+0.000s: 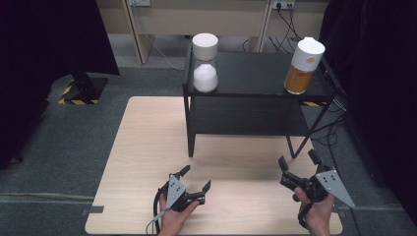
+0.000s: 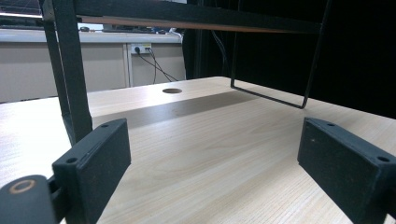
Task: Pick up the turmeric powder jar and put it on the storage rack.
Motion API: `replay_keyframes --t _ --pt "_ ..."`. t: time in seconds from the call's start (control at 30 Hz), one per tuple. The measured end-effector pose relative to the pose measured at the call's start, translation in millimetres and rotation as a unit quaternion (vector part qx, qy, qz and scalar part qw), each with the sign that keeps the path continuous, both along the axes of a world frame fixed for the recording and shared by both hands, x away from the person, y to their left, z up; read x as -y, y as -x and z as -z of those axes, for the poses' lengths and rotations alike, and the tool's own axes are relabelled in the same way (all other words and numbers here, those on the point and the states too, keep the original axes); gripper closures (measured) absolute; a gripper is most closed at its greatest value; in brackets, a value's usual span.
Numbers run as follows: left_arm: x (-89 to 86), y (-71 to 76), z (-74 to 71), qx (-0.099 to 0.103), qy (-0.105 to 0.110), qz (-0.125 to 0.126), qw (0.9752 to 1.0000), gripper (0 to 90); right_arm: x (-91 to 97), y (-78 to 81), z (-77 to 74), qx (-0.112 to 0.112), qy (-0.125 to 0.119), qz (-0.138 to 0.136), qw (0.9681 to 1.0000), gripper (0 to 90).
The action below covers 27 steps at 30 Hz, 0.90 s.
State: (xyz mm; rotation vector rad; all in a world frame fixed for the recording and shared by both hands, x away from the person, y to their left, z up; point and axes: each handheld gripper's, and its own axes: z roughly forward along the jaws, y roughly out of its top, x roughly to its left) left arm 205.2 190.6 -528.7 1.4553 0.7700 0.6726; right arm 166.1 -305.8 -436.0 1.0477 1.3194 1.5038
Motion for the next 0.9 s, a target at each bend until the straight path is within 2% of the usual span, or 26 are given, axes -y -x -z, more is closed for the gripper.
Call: replay_keyframes --t 0.73,0.9 --pt "-0.1 0.1 0.1 0.0 0.001 0.0 1.0 8.9 -4.0 6.6 33.9 -0.037 0.006 -0.002 0.9993 1.2" --pt "-0.1 0.2 0.3 0.001 0.001 -0.001 1.0 8.9 -4.0 7.9 41.8 -0.052 0.007 -0.002 0.9986 1.3"
